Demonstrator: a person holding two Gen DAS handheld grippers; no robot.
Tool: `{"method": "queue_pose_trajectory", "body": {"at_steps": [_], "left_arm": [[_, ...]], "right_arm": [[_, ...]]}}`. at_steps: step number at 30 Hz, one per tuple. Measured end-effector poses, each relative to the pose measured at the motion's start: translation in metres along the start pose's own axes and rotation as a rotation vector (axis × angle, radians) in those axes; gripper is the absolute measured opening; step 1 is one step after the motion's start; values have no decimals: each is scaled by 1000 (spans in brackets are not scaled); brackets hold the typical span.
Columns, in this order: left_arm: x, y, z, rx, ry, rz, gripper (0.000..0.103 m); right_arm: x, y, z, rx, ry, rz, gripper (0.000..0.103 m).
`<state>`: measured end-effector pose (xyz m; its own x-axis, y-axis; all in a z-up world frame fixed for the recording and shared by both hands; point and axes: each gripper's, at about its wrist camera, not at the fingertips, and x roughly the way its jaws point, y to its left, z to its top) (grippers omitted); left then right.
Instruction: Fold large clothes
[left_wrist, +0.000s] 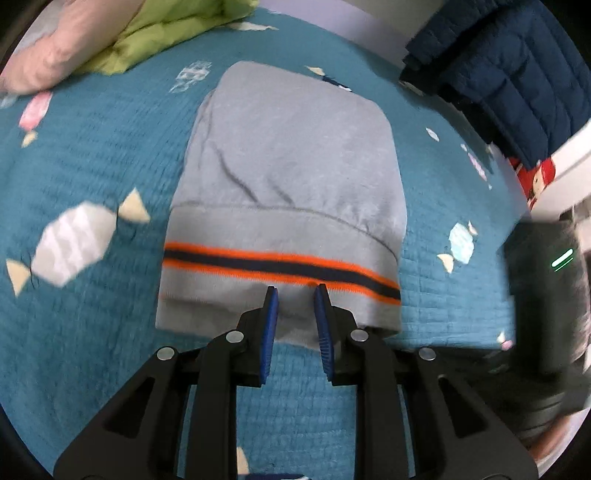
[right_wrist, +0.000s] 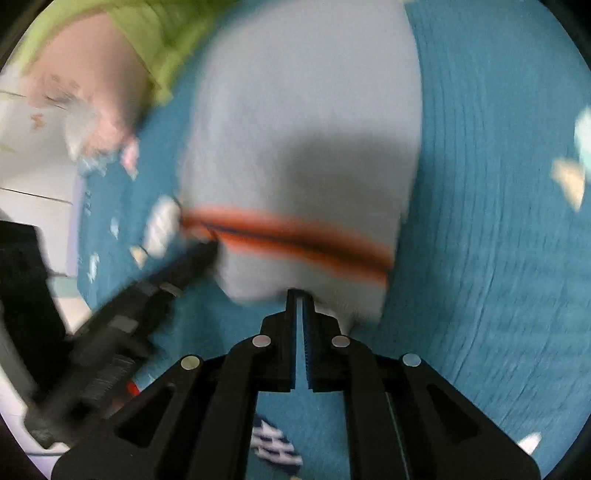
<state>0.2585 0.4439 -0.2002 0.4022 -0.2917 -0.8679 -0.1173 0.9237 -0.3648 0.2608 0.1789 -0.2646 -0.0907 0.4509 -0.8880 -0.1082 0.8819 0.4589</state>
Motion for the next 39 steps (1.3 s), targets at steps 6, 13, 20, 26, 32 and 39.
{"method": "queue_pose_trajectory", "body": {"at_steps": [6, 13, 20, 26, 32, 39], "left_arm": [[10, 23, -9, -23, -32, -4, 45], [-7, 3, 3, 49, -19, 51, 31], [16, -9, 11, 105, 21, 137, 34], [11, -8, 9, 98, 17, 151, 34], [-6, -24, 5, 99, 13, 240, 34], [-54, -75, -19, 141, -87, 312, 66]], "right_arm": [[-1, -7, -10, 14, -6, 30, 6], [-80, 23, -9, -95, -235, 28, 7], [-34, 9, 21, -64, -256, -57, 3], [-46, 4, 11, -66, -284, -36, 4], [-69, 11, -8, -12, -372, -17, 57], [-142, -14, -57, -4, -547, -110, 82]]}}
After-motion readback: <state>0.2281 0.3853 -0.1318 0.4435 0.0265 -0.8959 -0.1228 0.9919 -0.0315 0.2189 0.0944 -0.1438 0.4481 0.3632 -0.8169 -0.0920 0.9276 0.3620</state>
